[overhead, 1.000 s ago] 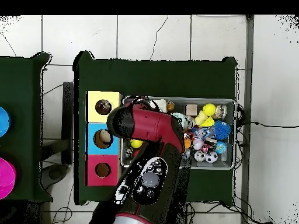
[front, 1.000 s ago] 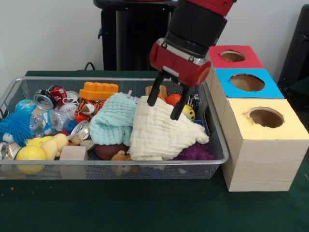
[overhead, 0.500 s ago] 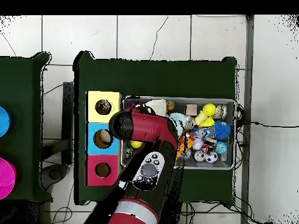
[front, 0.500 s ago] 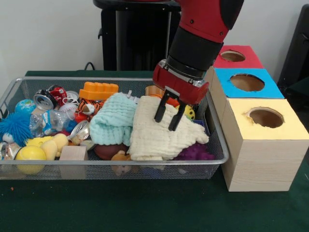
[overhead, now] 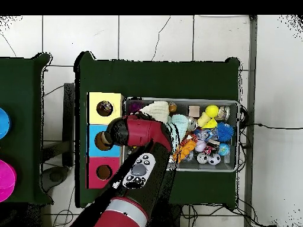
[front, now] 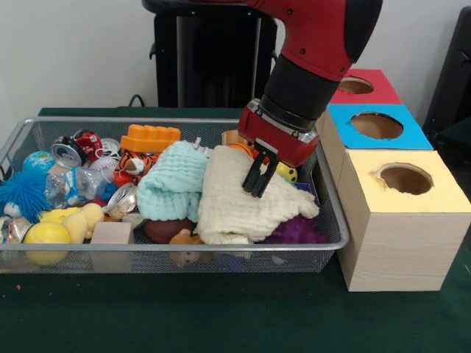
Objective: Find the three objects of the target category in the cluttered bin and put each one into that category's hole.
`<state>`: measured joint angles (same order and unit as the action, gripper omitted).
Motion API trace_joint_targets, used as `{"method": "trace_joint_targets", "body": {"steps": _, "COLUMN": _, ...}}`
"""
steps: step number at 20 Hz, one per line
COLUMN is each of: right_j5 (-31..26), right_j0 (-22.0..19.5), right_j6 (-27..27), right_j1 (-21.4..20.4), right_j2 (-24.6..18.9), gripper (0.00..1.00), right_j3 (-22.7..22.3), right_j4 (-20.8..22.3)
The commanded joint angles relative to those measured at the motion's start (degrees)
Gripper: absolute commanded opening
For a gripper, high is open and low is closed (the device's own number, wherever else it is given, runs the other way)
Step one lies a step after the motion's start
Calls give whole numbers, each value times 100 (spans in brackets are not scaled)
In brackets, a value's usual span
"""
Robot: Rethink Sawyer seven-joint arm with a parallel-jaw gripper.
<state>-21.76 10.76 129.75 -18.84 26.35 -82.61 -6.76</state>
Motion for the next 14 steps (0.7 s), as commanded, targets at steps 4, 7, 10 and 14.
{"method": "trace_joint_targets", "body": {"steps": 4, "right_j5": -417, "right_j0": -186, "right_j6": 178, "right_j1": 153, "right_j2": -292, "gripper": 0, "right_j3": 163, "right_j4": 303}}
{"method": "trace_joint_targets", "body": {"steps": 7, "right_j5": -566, "right_j0": -182, "right_j6": 170, "right_j1": 164, "right_j2": -256, "gripper": 100, "right_j3": 261, "right_j4": 348}}
{"method": "trace_joint_targets", "body": {"steps": 10, "right_j5": -610, "right_j0": -186, "right_j6": 178, "right_j1": 162, "right_j2": -246, "gripper": 100, "right_j3": 298, "right_j4": 354}}
{"method": "trace_joint_targets", "body": {"steps": 14, "right_j5": -425, "right_j0": -221, "right_j6": 319, "right_j1": 145, "right_j2": -299, "gripper": 100, "right_j3": 206, "right_j4": 274}}
